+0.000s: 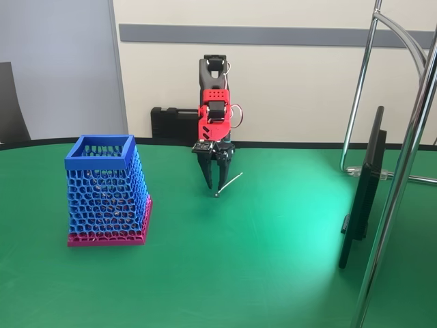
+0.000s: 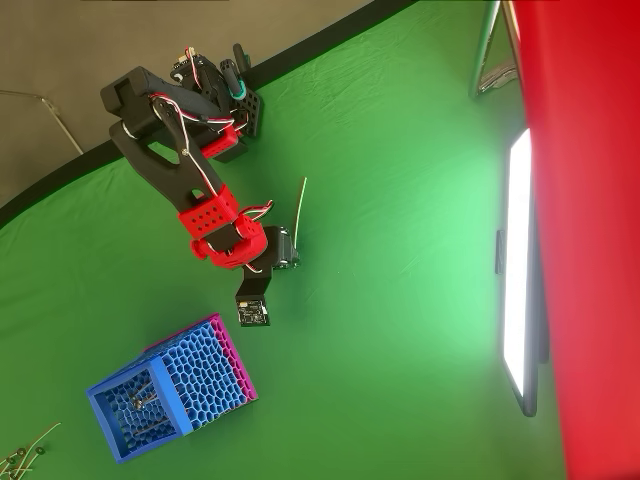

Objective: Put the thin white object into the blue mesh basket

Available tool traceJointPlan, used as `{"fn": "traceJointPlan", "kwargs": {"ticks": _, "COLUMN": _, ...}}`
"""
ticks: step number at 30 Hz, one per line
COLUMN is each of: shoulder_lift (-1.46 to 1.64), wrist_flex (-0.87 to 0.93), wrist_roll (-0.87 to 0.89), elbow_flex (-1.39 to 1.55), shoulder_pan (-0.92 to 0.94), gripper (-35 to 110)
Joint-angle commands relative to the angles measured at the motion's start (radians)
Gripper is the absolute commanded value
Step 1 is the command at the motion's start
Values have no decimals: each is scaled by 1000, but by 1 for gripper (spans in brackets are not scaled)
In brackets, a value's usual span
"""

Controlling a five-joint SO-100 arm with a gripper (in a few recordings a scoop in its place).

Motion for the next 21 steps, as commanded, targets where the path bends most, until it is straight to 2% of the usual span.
{"fn": "traceJointPlan", "kwargs": {"ticks": 1, "shoulder_lift": -5, "wrist_flex": 0, "wrist_roll": -9, "elbow_flex": -35, "shoulder_pan": 0, "gripper": 14}}
{"fn": "traceJointPlan", "kwargs": {"ticks": 21, "shoulder_lift": -103, "wrist_flex": -9, "wrist_roll": -25, "elbow_flex": -94, "shoulder_pan": -9, "gripper": 14}}
